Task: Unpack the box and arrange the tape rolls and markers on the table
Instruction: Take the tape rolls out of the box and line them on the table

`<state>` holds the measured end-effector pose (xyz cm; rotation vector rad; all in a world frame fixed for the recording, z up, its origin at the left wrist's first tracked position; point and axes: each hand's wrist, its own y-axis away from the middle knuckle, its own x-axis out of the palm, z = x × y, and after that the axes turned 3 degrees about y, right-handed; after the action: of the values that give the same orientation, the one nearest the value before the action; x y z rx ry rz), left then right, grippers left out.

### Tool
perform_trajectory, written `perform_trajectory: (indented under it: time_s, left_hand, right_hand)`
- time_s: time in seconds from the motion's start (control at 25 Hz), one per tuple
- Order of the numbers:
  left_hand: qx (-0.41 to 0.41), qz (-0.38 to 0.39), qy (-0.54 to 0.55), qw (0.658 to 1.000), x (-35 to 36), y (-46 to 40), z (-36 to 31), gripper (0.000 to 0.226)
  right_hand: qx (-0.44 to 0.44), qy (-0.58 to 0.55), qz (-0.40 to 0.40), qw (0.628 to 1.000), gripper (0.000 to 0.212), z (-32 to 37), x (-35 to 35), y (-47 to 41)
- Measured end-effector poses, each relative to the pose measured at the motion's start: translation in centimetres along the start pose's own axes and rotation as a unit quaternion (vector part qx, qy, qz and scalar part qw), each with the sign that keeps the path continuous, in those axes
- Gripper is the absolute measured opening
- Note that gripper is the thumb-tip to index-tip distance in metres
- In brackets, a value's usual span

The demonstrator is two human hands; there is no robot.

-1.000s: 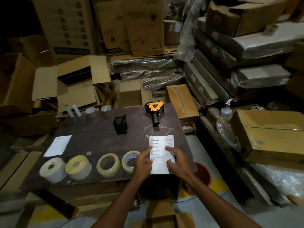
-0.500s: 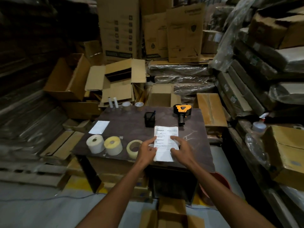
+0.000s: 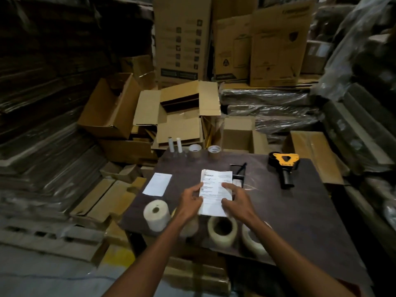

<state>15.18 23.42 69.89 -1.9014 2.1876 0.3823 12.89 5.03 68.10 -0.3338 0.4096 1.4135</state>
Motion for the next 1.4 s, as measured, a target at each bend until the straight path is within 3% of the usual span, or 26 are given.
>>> perform_trajectory:
  time_s: [0.28,0.52,1.12,1.4]
  left_hand:
    - [-0.047,-0.027,-0.052,0.997,-12.9,-13.5,6.5,0.051]
    - [-0.103,-0.039,-0.092,0.99,-19.7,-21.0,12.5,0.051]
    - [-0.163,0.041,-0.17,0.971,-20.8,-27.2,27.7,0.054]
    - [-0.128,0.034,-0.2,0.971,-20.6,-25.9,23.1,0.047]
  right_hand:
    - [0.064,-0.019,0.03,0.997,0.06,4.9,14.0,-13.4]
    - [0.12,-0.005,0.116,0.986,0.065,7.0,22.8,-21.3]
    - [0.161,0.15,0.178,0.959,0.065,3.0,30.7,-24.9]
    - [0.167,0.172,0.19,0.952,0.068,2.8,30.9,-24.7]
